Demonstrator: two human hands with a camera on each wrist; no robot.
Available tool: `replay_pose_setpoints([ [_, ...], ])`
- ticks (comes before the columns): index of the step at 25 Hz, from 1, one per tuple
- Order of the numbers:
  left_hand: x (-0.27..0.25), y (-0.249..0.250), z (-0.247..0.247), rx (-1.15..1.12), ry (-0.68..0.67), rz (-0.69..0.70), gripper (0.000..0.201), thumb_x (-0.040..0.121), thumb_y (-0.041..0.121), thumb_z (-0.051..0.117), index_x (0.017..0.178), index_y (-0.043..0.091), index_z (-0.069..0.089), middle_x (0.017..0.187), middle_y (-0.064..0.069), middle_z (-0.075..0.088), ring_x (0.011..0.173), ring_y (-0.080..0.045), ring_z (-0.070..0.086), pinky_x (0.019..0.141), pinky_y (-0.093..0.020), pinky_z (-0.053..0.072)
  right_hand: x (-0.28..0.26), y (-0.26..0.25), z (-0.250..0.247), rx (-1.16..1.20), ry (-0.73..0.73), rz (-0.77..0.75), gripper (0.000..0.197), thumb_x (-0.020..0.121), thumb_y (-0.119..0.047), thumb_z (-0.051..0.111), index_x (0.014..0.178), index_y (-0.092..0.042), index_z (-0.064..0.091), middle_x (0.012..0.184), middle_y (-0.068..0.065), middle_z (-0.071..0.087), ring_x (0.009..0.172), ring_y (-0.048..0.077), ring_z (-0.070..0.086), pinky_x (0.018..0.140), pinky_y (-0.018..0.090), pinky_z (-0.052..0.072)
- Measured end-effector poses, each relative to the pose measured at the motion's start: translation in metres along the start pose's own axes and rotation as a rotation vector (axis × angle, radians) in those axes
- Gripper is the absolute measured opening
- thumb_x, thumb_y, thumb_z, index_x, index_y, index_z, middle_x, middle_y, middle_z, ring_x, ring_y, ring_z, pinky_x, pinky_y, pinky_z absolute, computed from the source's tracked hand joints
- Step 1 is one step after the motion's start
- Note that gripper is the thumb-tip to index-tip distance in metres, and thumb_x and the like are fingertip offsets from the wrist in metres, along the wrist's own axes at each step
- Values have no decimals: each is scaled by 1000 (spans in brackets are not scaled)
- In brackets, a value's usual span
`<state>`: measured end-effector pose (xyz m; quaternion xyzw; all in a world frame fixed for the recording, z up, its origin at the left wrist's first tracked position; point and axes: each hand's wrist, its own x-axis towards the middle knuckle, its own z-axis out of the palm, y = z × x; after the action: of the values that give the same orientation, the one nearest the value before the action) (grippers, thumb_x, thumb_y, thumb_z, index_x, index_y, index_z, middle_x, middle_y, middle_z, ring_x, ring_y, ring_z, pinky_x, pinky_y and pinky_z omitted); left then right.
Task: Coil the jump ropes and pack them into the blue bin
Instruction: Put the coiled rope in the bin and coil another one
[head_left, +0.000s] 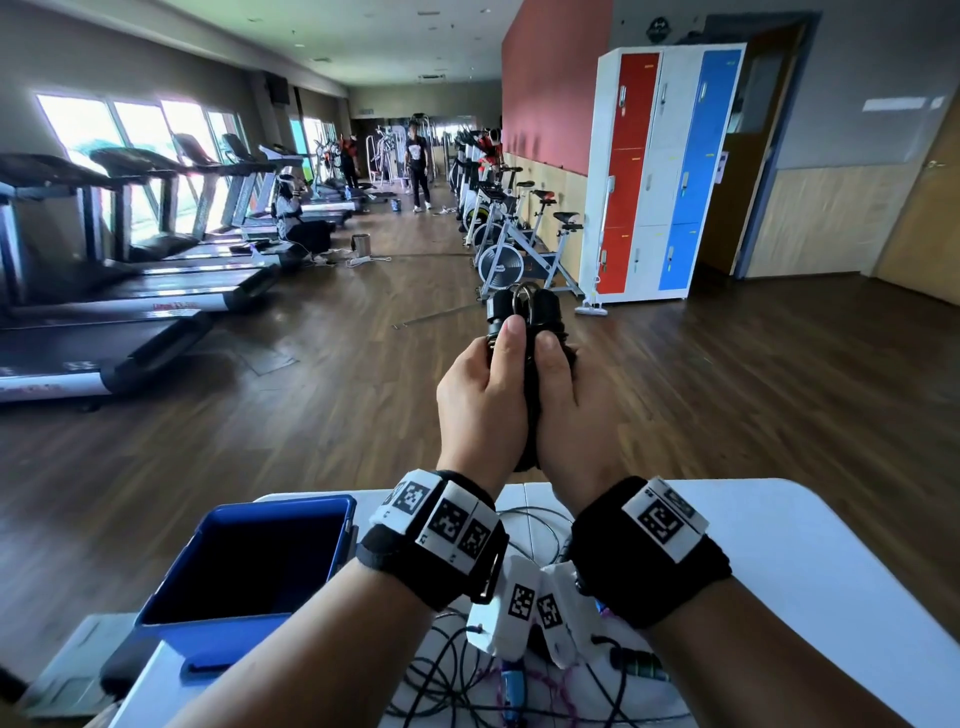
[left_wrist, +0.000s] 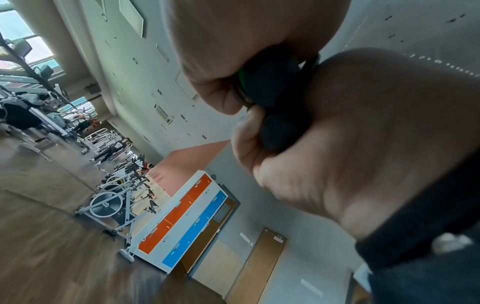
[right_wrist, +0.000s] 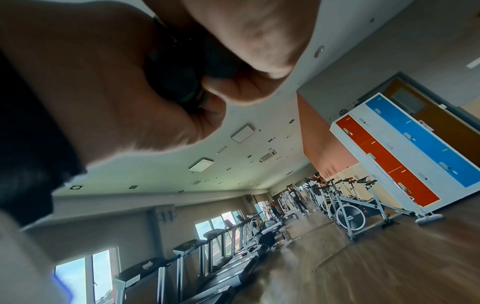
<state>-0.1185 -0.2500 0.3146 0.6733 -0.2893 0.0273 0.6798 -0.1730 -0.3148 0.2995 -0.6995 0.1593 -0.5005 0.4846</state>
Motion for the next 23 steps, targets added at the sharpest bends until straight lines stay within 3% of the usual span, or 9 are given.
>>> replay_pose_setpoints([
  [4, -5, -2, -2, -39, -8, 31, 48, 99, 53, 53, 69, 16, 55, 62, 8, 59, 57, -3, 49, 58, -21, 44, -1, 0, 1, 29, -6, 2, 48, 100, -46, 40, 86, -13, 71, 77, 4, 75, 73, 19, 72, 65, 42, 57],
  [7, 3, -15, -6, -44, -76, -43, 55, 86, 69, 52, 76, 15, 61, 68, 4, 65, 67, -13, 58, 72, -44, 56, 0, 0, -6, -10, -93, 16, 45, 104, -39, 44, 74, -13, 64, 64, -3, 67, 59, 9, 62, 55, 28, 48],
  [9, 8, -24, -9, -156, -182, -136, 55, 82, 70, 56, 97, 18, 68, 92, -8, 73, 88, -26, 68, 88, -57, 56, 4, 4, -13, -122, -174, 5, 43, 103, -34, 50, 65, -14, 54, 53, -10, 54, 49, 5, 50, 48, 21, 37],
  [12, 12, -23, -8, -290, -248, -188, 49, 88, 49, 57, 134, 34, 56, 126, -4, 67, 119, -23, 64, 107, -50, 48, 9, 10, -16, -180, -161, 51, 27, 97, -33, 52, 77, -16, 58, 59, -9, 59, 56, 4, 56, 52, 20, 38],
  [14, 13, -19, -4, -297, -249, -184, 46, 87, 46, 53, 132, 44, 55, 128, -2, 66, 119, -23, 64, 107, -52, 48, 9, 10, -11, -180, -149, 21, 34, 96, -39, 48, 75, -16, 60, 61, -4, 62, 58, 7, 60, 53, 26, 42],
  [17, 12, -15, 3, -237, -196, -105, 41, 88, 58, 49, 126, 46, 56, 118, 3, 70, 114, -25, 66, 102, -57, 50, 10, 9, -6, -152, -110, 38, 51, 94, -55, 40, 82, -14, 69, 71, 1, 72, 68, 11, 69, 63, 35, 54],
  [20, 11, -14, 6, -223, -163, -38, 38, 91, 57, 51, 125, 42, 57, 115, 4, 70, 113, -25, 65, 102, -56, 49, 12, 7, -6, -76, -79, 61, 44, 99, -49, 42, 91, -18, 73, 81, -1, 76, 78, 11, 72, 74, 40, 57],
  [23, 7, -14, 4, -209, -124, 33, 36, 94, 48, 52, 128, 38, 55, 113, 2, 69, 110, -26, 65, 99, -56, 50, 12, 1, -6, -3, -80, 124, 40, 103, -43, 45, 89, -23, 76, 82, -5, 78, 80, 10, 73, 78, 39, 58],
])
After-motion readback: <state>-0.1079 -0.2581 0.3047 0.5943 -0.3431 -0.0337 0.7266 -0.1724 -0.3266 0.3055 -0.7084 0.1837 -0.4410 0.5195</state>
